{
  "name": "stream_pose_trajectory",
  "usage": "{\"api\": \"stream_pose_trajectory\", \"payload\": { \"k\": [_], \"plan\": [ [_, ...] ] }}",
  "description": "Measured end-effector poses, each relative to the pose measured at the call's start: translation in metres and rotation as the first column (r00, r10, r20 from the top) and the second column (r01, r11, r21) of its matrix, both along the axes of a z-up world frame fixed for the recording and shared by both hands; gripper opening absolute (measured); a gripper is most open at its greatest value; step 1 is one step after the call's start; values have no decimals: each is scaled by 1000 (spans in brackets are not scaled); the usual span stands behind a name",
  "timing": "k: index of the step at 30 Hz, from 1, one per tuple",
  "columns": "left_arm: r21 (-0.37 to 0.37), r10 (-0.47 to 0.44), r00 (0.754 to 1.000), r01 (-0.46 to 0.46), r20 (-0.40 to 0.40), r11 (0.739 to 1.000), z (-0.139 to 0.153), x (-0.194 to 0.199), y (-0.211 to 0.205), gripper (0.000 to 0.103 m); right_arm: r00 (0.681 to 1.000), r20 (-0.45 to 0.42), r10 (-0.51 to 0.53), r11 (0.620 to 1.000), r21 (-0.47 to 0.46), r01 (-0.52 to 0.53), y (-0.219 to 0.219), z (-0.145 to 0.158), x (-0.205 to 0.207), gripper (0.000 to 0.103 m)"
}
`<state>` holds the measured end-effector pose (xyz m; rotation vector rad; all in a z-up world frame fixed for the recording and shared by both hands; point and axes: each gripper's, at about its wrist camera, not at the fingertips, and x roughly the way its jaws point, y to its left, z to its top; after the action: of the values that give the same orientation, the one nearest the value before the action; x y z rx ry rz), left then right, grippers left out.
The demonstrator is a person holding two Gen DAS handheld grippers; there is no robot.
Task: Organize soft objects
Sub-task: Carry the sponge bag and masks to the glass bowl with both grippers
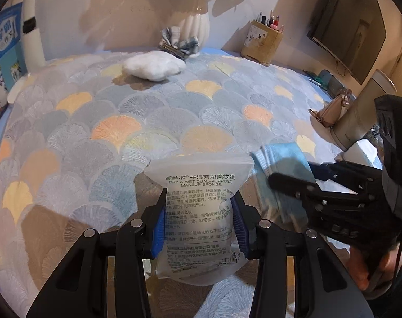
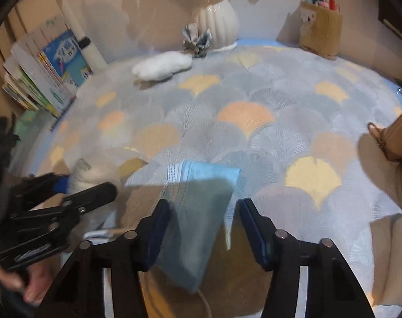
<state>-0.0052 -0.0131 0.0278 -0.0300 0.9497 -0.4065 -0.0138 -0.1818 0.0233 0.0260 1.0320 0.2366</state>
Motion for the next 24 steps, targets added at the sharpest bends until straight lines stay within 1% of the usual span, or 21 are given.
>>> {"api": "stream_pose_trajectory", "payload": {
  "k": [1, 3, 5, 8, 10, 12, 14, 15, 17, 19, 21, 23, 24],
  "plan": [
    [9, 18, 1000, -18, 17, 1000, 2, -1, 3, 41, 999, 28, 17, 1000, -20, -17, 6, 1, -1, 23],
    [10, 52, 998, -52, 28, 999, 5, 0, 11, 40, 999, 45, 31, 999, -16, -30, 9, 3, -2, 20],
    [-2, 96, 995, -96, 32, 995, 8, 2, 24, 40, 996, 92, 19, 999, 25, -22, -2, 15, -10, 19],
    [-11, 168, 986, -168, -3, 986, 4, 10, 42, 40, 987, 160, -31, 999, 27, 27, -27, 39, -24, 18],
    [-32, 163, 986, -164, -26, 986, 0, 12, 43, 40, 979, 195, -51, 998, 41, 44, -45, 56, -34, 18],
    [-46, 140, 990, -141, -33, 989, -1, 10, 35, 40, 987, 158, -25, 997, 80, 13, -55, 60, -40, 19],
    [-27, 104, 994, -104, -18, 994, 1, 6, 20, 40, 995, 97, 1, 996, 83, -9, -56, 51, -41, 19],
    [-16, 92, 996, -92, -13, 996, 1, 4, 14, 40, 997, 72, 20, 997, 77, -25, -53, 44, -40, 21],
    [19, 65, 998, -65, 6, 998, 1, -1, 1, 41, 999, 19, 41, 997, 64, -43, -47, 27, -38, 31],
    [57, 59, 998, -61, 35, 996, -2, -5, -7, 42, 999, -3, 37, 997, 64, -36, -45, 12, -35, 55],
    [65, 54, 997, -57, 48, 996, -2, -7, -7, 42, 1000, -4, 12, 998, 64, -12, -50, 3, -39, 57],
    [54, 52, 998, -54, 44, 997, -3, -5, -6, 43, 1000, -4, -2, 995, 97, 2, -56, 1, -43, 58],
    [52, 53, 998, -55, 39, 997, -4, -4, -6, 43, 1000, -11, -12, 993, 115, 13, -57, 1, -44, 62]
  ]
}}
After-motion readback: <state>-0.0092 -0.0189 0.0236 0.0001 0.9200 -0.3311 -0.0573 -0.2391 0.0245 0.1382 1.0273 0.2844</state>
